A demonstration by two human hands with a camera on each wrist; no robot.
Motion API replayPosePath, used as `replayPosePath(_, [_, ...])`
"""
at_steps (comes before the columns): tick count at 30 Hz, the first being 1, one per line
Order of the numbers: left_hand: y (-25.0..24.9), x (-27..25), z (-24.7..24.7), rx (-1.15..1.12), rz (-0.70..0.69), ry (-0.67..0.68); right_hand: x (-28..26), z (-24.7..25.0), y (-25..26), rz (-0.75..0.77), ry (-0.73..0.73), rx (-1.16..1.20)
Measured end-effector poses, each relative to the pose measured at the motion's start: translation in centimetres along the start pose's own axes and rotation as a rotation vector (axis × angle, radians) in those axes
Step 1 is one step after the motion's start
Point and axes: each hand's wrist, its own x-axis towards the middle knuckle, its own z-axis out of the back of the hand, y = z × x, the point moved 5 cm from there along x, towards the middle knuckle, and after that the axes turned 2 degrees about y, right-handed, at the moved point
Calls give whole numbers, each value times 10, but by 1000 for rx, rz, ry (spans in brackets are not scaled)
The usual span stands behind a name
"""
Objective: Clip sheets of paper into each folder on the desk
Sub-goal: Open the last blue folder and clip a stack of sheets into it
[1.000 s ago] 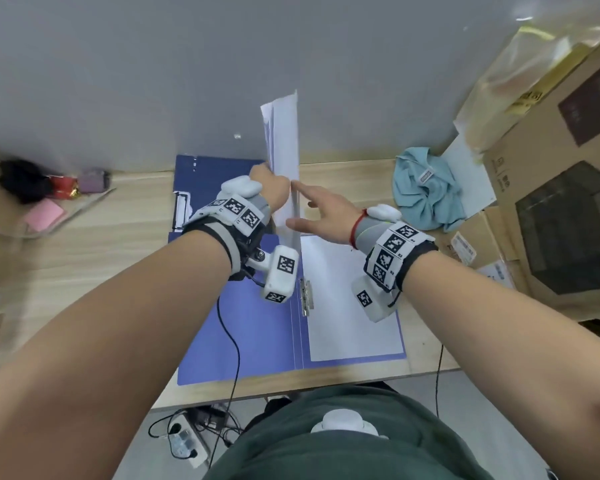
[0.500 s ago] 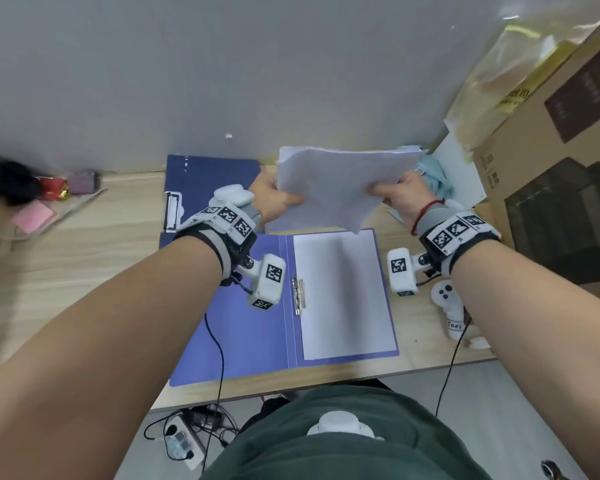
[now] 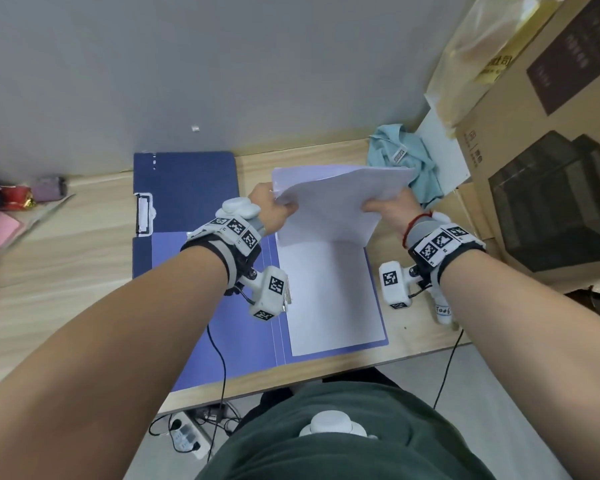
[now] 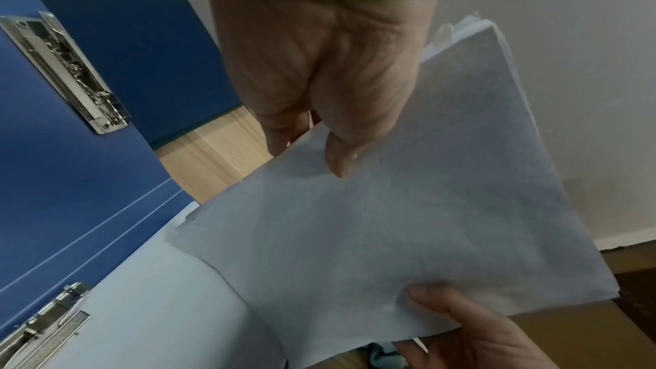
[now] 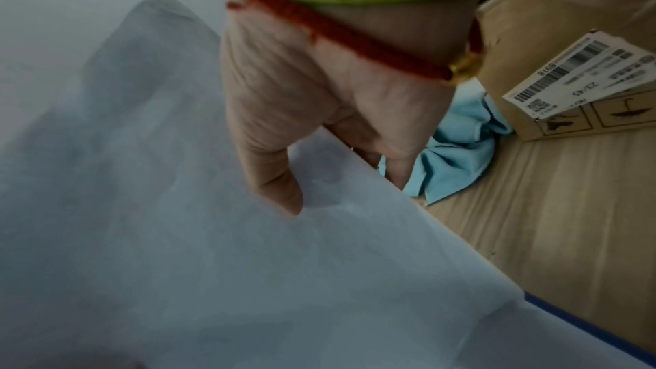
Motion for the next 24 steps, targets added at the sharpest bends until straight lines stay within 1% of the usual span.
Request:
replayPosePath(1, [-1,3,0,18,-7,0,3,1,-1,-7,-6,4])
replayPosePath(3, [5,10,-2,44,-18,40,4,0,-3,-41,10,-25])
replayPosePath(6, [10,13,0,69,-30,15,6,-6,-10,-93,72,-95])
replayPosePath(10, [13,20,6,114,-47,-26,10,-13,-4,-43,96,-204])
replayPosePath(13, [26,23,17,111,33,-68,9,-35,4,-54,173,-275])
replayPosePath(17, [51,22,35,96,102,-111,7,-68,10,-69,228,-373])
replayPosePath(20, [90,16,59,86,148,-163,2,-85,4,-105,258,-489])
replayPosePath(22, [121,-3,81,88,217,-216,-1,-99,-5,-140,277,-515])
replayPosePath(23, [140,-12,92,129,280,-251,-3,-108,-12,-158,282,-518])
replayPosePath(24, [155,-18,101,218,345,-271,-2,-109,-19,-181,269,-508])
